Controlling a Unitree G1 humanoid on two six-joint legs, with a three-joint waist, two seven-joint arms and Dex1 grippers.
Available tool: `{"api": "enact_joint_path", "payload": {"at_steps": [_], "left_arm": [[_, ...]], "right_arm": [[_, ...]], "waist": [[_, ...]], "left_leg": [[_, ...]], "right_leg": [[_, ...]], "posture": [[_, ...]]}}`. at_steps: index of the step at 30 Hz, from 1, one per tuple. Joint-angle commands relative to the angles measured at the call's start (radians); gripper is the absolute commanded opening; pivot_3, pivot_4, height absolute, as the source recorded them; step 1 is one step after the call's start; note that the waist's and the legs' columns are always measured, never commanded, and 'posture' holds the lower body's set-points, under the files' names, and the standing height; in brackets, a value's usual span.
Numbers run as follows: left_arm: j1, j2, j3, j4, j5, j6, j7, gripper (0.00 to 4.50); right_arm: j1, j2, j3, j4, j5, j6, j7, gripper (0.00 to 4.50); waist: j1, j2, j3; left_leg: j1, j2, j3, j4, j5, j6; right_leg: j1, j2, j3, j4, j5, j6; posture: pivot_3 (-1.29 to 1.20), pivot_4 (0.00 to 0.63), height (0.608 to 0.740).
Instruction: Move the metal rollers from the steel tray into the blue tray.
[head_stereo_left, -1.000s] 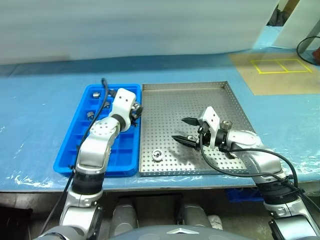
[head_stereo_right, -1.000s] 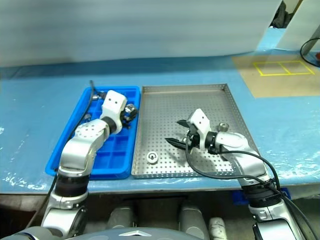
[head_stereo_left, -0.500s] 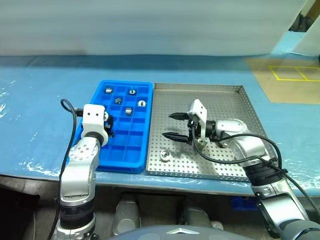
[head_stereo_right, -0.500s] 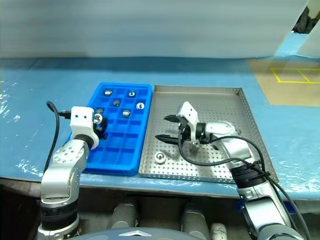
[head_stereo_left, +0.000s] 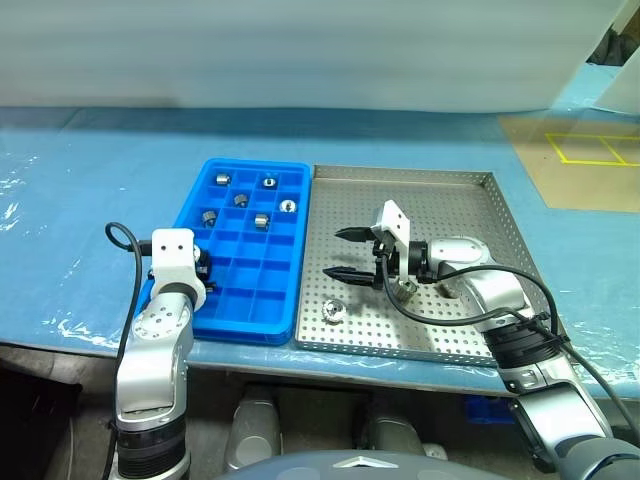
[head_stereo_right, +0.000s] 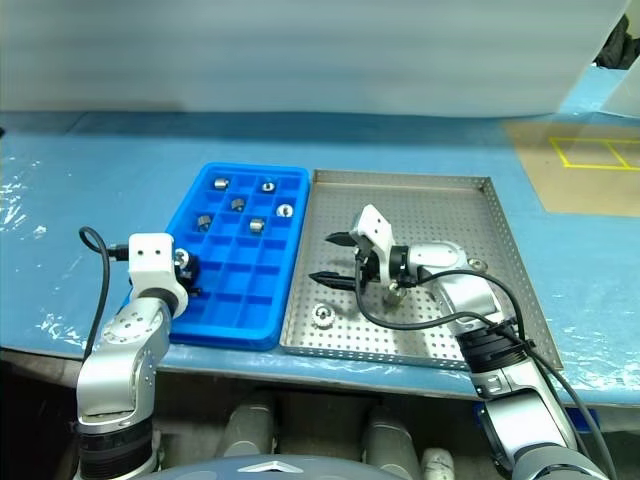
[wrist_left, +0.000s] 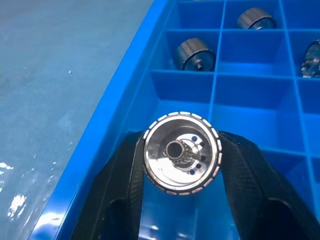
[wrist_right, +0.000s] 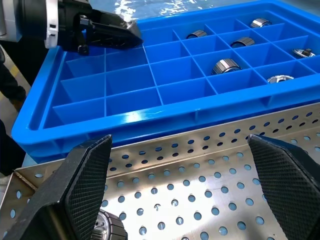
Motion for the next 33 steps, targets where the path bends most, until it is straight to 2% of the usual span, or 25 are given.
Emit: {"api": "enact_joint_path", "payload": {"at_steps": [1, 7, 8, 14, 23, 29, 33], "left_arm": [[0.000, -0.007, 0.025, -0.062, 0.004, 0.010, 0.029, 1.86], [0.020, -0.038, 0.050, -0.031, -0.005, 0.023, 0.056, 1.86], [0.018, -0.043, 0.055, -0.024, -0.006, 0.027, 0.061, 2.58], [-0.027, -0.038, 0.055, -0.002, -0.029, 0.002, 0.054, 4.47], [-0.177, 0.066, -0.072, 0.037, -0.166, -0.119, -0.174, 4.47], [-0.259, 0.201, -0.179, 0.095, -0.244, -0.145, -0.382, 4.47], [-0.301, 0.278, -0.249, 0.137, -0.290, -0.202, -0.526, 4.47]], "right_arm": [[0.003, -0.007, -0.007, -0.025, -0.001, -0.015, 0.009, 4.50], [0.006, -0.004, -0.008, -0.030, -0.004, -0.011, 0.008, 4.50], [0.006, -0.004, -0.008, -0.030, -0.004, -0.011, 0.008, 4.50], [0.003, -0.002, -0.014, -0.032, -0.005, -0.008, -0.002, 4.50], [0.056, -0.030, -0.054, -0.100, 0.006, 0.033, -0.049, 4.50], [0.110, -0.058, -0.092, -0.166, 0.021, 0.072, -0.085, 4.50], [0.155, -0.113, -0.118, -0.227, 0.051, 0.117, -0.065, 4.50]], "waist": [[0.000, 0.000, 0.000], [0.000, 0.000, 0.000], [0.000, 0.000, 0.000], [-0.001, 0.000, 0.000], [0.000, 0.000, 0.000], [-0.022, 0.000, 0.000], [-0.033, 0.000, 0.000]], "left_leg": [[0.000, 0.000, 0.000, 0.000, 0.000, 0.000], [0.000, 0.000, 0.000, 0.000, 0.000, 0.000], [0.000, 0.000, 0.000, 0.000, 0.000, 0.000], [0.001, 0.000, 0.000, 0.000, 0.001, -0.001], [0.000, -0.001, -0.001, 0.000, 0.002, -0.002], [0.000, 0.000, 0.000, 0.000, 0.004, -0.005], [0.000, 0.000, 0.001, 0.000, 0.004, -0.006]], "right_leg": [[0.000, 0.000, 0.000, 0.000, 0.000, 0.000], [0.000, 0.000, 0.000, 0.000, 0.000, 0.000], [0.000, 0.000, 0.000, 0.000, 0.000, 0.000], [0.000, 0.000, 0.000, 0.001, 0.000, 0.000], [0.000, 0.000, 0.000, 0.000, 0.000, 0.000], [-0.002, 0.001, 0.001, 0.002, 0.000, 0.000], [-0.002, 0.001, 0.002, 0.002, 0.000, 0.000]], "posture": [[0.19, 0.150, 0.740], [0.19, 0.150, 0.740], [0.19, 0.150, 0.740], [0.18, 0.150, 0.740], [0.07, 0.150, 0.740], [0.00, 0.150, 0.740], [-0.05, 0.150, 0.740]]}}
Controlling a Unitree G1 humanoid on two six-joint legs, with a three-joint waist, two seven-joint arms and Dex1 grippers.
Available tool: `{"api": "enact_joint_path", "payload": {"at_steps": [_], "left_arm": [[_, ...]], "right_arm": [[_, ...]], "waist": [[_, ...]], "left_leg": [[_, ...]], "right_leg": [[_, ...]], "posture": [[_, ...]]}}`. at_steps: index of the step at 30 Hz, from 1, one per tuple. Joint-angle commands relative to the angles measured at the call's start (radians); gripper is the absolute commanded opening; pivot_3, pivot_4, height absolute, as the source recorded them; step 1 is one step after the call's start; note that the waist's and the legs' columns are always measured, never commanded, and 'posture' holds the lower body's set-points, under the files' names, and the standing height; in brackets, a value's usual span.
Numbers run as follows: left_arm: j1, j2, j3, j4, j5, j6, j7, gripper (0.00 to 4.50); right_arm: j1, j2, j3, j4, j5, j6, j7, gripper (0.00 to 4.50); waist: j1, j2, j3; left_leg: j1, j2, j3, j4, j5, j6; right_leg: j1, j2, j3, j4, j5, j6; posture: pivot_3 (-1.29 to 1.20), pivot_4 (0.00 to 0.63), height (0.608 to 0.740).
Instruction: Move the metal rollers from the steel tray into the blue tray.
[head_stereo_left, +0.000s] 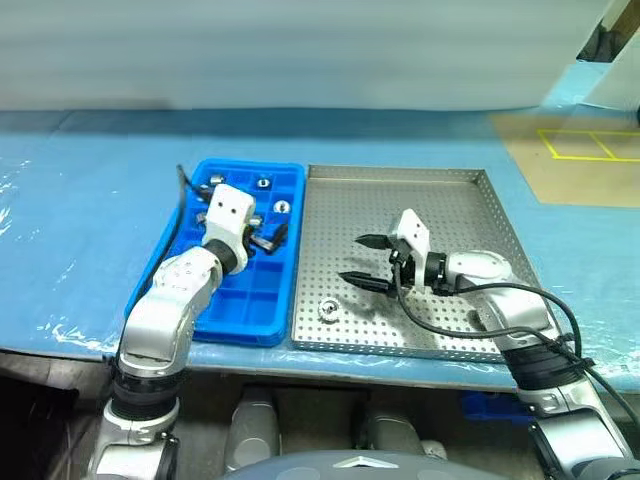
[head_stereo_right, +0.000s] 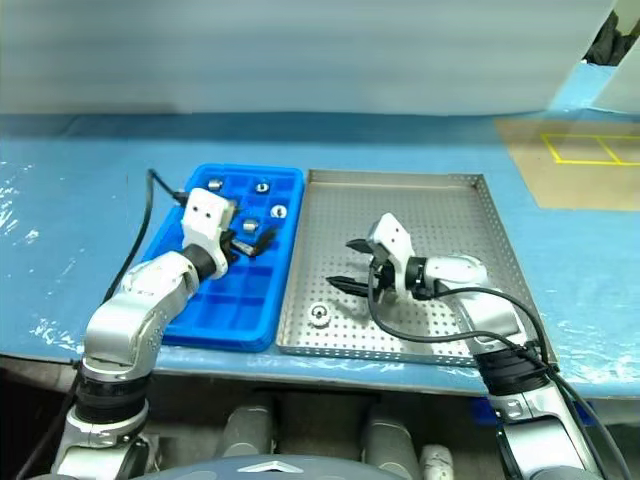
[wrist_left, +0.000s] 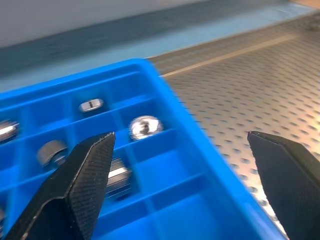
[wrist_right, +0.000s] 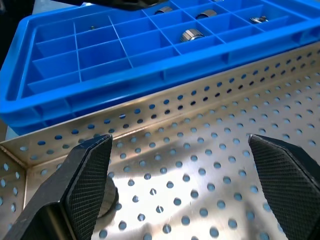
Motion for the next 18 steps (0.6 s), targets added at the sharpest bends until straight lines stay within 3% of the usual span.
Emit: {"api": "enact_joint_path", "payload": {"at_steps": [1, 7, 18], "left_arm": [[-0.042, 0.041, -0.046, 0.020, -0.044, -0.075, -0.116, 4.47], [-0.095, 0.100, -0.128, 0.107, -0.070, -0.180, -0.290, 4.47], [-0.195, 0.222, -0.303, 0.237, -0.049, -0.216, -0.566, 4.47]], "right_arm": [[0.025, -0.052, -0.045, -0.097, 0.047, 0.035, 0.024, 4.50], [0.099, -0.119, -0.082, -0.187, 0.074, 0.017, 0.042, 4.50], [0.215, -0.156, -0.130, -0.282, 0.085, 0.041, -0.017, 4.50]], "waist": [[-0.004, 0.000, 0.000], [-0.027, 0.000, 0.000], [-0.075, 0.001, 0.000]], "left_leg": [[0.000, 0.000, 0.000, 0.000, 0.000, 0.000], [0.001, 0.000, 0.001, 0.000, 0.000, 0.000], [0.008, 0.001, 0.004, -0.001, 0.000, 0.000]], "right_leg": [[0.000, 0.000, 0.000, 0.000, 0.000, 0.000], [0.001, 0.000, 0.001, 0.000, 0.000, 0.000], [0.006, 0.001, 0.003, 0.000, 0.000, 0.000]], "posture": [[-0.05, 0.150, 0.740], [-0.14, 0.150, 0.740], [-0.24, 0.150, 0.740]]}}
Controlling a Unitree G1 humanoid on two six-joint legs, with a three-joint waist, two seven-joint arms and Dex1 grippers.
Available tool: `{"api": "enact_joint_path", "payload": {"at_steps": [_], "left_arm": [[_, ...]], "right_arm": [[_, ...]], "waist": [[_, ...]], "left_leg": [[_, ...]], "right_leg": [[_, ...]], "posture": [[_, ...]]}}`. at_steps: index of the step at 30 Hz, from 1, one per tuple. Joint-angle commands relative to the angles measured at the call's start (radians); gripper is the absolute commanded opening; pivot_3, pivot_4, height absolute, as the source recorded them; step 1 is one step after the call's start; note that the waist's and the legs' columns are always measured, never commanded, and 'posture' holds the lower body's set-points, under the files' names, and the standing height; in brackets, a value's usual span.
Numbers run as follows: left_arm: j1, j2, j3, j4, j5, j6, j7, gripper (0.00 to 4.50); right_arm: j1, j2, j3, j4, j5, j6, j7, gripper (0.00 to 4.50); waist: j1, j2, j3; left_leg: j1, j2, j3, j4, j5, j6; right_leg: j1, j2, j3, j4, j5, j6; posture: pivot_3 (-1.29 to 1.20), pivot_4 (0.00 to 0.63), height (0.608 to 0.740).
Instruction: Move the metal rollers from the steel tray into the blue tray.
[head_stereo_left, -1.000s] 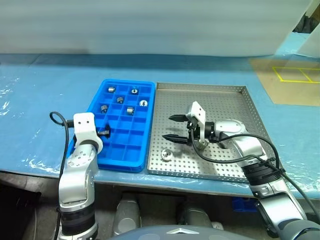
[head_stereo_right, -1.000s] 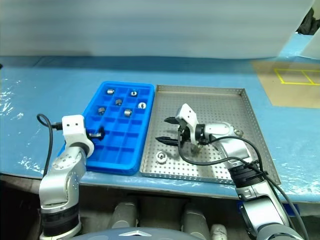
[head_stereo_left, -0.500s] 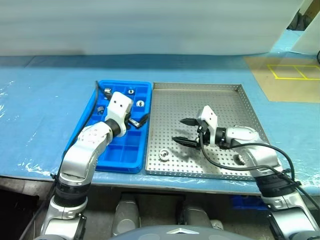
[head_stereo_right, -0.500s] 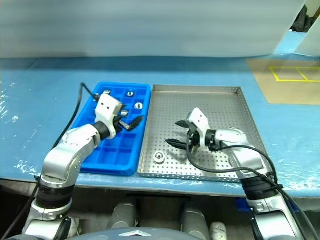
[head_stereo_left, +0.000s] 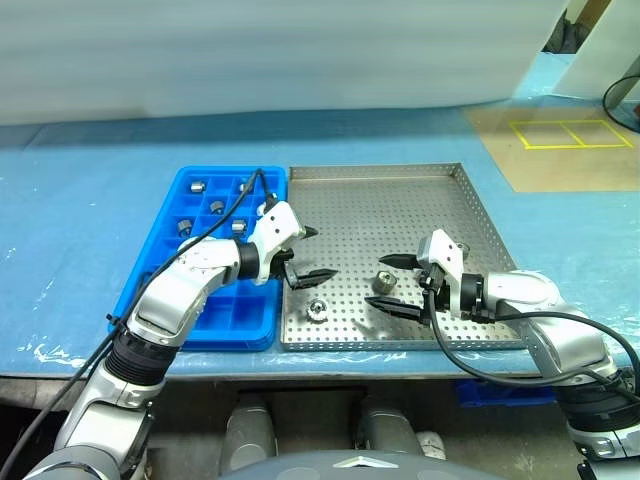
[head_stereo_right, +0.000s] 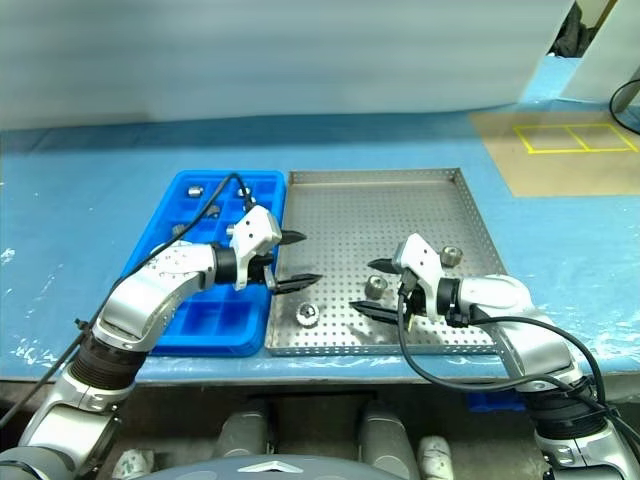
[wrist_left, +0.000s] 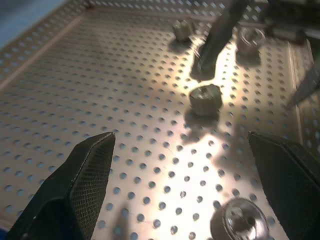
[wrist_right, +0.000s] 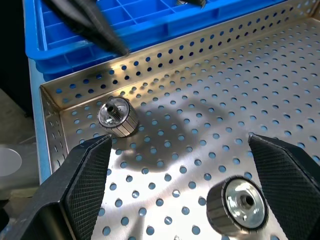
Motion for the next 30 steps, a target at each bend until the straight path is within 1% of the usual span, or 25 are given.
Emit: {"api": "enact_joint_path", "payload": {"at_steps": [1, 6, 14, 22, 27, 30], "left_arm": [[-0.059, 0.014, -0.047, 0.033, 0.010, 0.012, -0.061, 4.47], [-0.116, 0.025, -0.107, 0.067, 0.004, 0.068, -0.142, 4.47], [-0.156, 0.027, -0.207, 0.107, 0.100, 0.088, -0.144, 4.47], [-0.172, 0.034, -0.253, 0.096, 0.127, 0.094, -0.185, 4.47], [-0.203, 0.049, -0.294, 0.102, 0.178, 0.096, -0.199, 4.47], [-0.226, 0.033, -0.304, 0.138, 0.214, 0.081, -0.180, 4.47]], "right_arm": [[0.020, -0.013, -0.042, -0.068, 0.021, 0.001, -0.022, 4.50], [0.063, -0.013, -0.048, -0.094, 0.024, 0.005, -0.052, 4.50], [0.089, -0.005, -0.043, -0.102, 0.024, -0.003, -0.083, 4.50], [0.088, 0.000, -0.031, -0.096, 0.021, -0.007, -0.093, 4.50], [0.085, 0.005, -0.027, -0.096, 0.022, -0.006, -0.098, 4.50], [0.079, 0.011, -0.021, -0.097, 0.022, -0.002, -0.104, 4.50]], "waist": [[-0.004, 0.000, 0.000], [-0.009, 0.000, 0.000], [-0.023, 0.000, 0.000], [-0.032, 0.000, 0.000], [-0.032, 0.000, 0.000], [-0.032, 0.000, 0.000]], "left_leg": [[0.001, 0.000, 0.000, 0.000, 0.000, 0.000], [0.005, 0.000, 0.001, 0.000, 0.000, 0.000], [0.005, 0.000, 0.002, -0.001, 0.000, 0.000], [0.005, 0.000, 0.002, -0.001, 0.000, 0.000], [0.005, 0.000, 0.002, -0.001, 0.000, 0.000], [0.005, 0.000, 0.002, -0.001, 0.000, 0.000]], "right_leg": [[0.001, 0.000, 0.000, 0.000, 0.000, 0.000], [0.004, 0.000, 0.001, 0.000, 0.000, 0.000], [0.004, 0.000, 0.002, -0.001, 0.000, 0.000], [0.005, 0.000, 0.002, -0.001, 0.000, 0.000], [0.005, 0.000, 0.002, -0.001, 0.000, 0.000], [0.005, 0.000, 0.002, -0.001, 0.000, 0.000]], "posture": [[-0.25, 0.150, 0.740], [-0.27, 0.150, 0.740], [-0.28, 0.150, 0.740], [-0.28, 0.150, 0.740], [-0.27, 0.150, 0.740], [-0.27, 0.150, 0.740]]}}
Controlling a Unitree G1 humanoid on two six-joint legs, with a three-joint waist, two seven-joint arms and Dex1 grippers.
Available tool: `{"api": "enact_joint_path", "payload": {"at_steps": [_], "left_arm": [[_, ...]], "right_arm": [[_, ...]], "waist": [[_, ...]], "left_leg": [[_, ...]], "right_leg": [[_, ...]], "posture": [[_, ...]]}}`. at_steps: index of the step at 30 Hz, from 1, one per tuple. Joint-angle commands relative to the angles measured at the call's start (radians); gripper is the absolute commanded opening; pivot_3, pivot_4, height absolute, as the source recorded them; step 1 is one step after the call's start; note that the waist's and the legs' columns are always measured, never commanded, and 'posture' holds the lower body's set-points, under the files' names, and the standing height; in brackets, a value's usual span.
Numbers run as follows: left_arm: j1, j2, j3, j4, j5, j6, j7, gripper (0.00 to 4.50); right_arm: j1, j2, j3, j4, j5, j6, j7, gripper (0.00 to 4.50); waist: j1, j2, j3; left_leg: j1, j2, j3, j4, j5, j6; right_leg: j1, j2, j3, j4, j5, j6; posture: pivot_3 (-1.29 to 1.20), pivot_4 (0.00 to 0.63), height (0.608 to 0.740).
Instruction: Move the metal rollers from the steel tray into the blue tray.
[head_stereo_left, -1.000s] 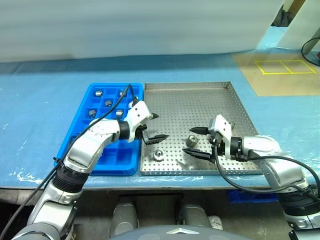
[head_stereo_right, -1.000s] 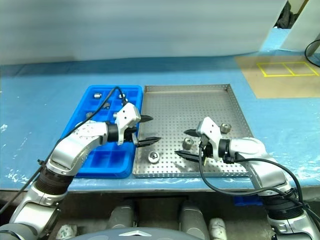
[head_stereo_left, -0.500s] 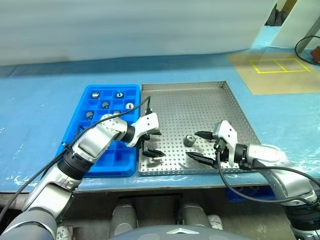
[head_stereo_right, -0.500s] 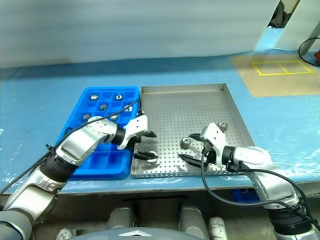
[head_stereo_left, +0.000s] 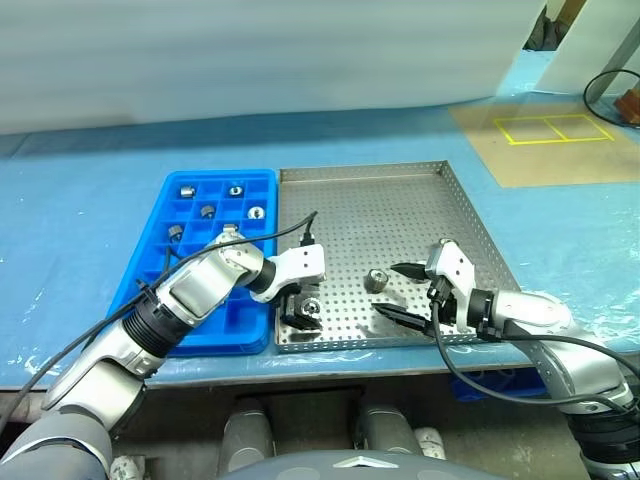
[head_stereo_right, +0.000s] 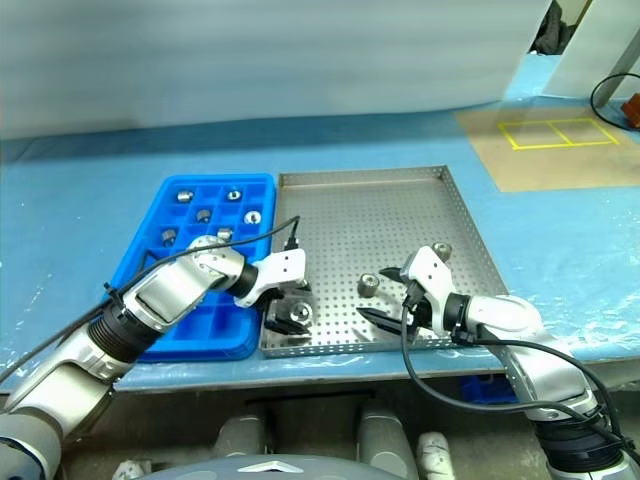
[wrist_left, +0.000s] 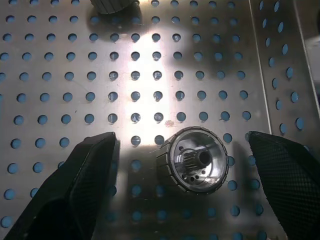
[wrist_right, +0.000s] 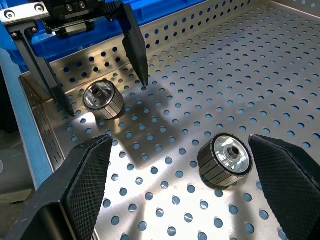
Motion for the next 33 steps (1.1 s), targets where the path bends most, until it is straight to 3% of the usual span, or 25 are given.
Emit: {"api": "enact_joint_path", "payload": {"at_steps": [1, 4, 7, 20, 27, 33], "left_arm": [[-0.040, -0.009, -0.015, 0.019, 0.044, -0.019, 0.010, 4.47], [-0.041, -0.014, -0.024, 0.034, 0.059, -0.028, -0.008, 4.47], [-0.035, -0.011, -0.031, 0.027, 0.060, -0.032, -0.027, 3.90], [-0.016, 0.019, -0.058, 0.003, 0.087, -0.027, -0.069, 3.90], [-0.017, 0.003, -0.061, 0.044, 0.129, -0.064, -0.040, 1.73], [-0.016, -0.038, -0.017, 0.052, 0.108, -0.034, -0.007, 1.70]], "right_arm": [[-0.016, 0.008, 0.000, -0.029, 0.012, -0.004, -0.006, 4.50], [-0.019, 0.009, -0.001, -0.031, 0.015, 0.000, -0.008, 4.50], [-0.021, 0.007, -0.002, -0.030, 0.015, 0.003, -0.009, 4.50], [-0.025, 0.011, 0.000, -0.024, 0.014, 0.007, -0.010, 4.50], [-0.028, 0.018, 0.002, -0.025, 0.012, 0.007, -0.015, 4.50], [-0.031, 0.020, 0.003, -0.018, 0.010, 0.005, -0.015, 4.50]], "waist": [[0.000, 0.000, 0.000], [0.000, 0.000, 0.000], [0.000, 0.000, 0.000], [0.000, 0.000, 0.000], [-0.002, 0.000, 0.000], [-0.001, 0.000, 0.000]], "left_leg": [[0.000, 0.000, 0.000, 0.000, 0.000, 0.000], [0.000, 0.000, 0.000, 0.000, 0.000, 0.000], [0.000, 0.000, 0.000, 0.000, 0.000, 0.000], [0.000, 0.000, 0.000, 0.000, 0.000, 0.000], [0.000, 0.000, 0.000, 0.000, 0.000, 0.000], [0.001, 0.000, 0.000, 0.000, 0.000, -0.001]], "right_leg": [[0.000, 0.000, 0.000, 0.000, 0.000, 0.000], [0.000, 0.000, 0.000, 0.000, 0.000, 0.000], [0.000, 0.000, 0.000, 0.000, 0.000, 0.000], [0.001, 0.000, 0.000, 0.000, 0.000, 0.000], [0.002, 0.000, 0.000, 0.000, 0.000, 0.000], [0.003, 0.000, 0.000, 0.000, 0.000, 0.000]], "posture": [[-0.27, 0.150, 0.740], [-0.27, 0.150, 0.740], [-0.27, 0.150, 0.740], [-0.27, 0.150, 0.740], [-0.27, 0.150, 0.740], [-0.26, 0.150, 0.740]]}}
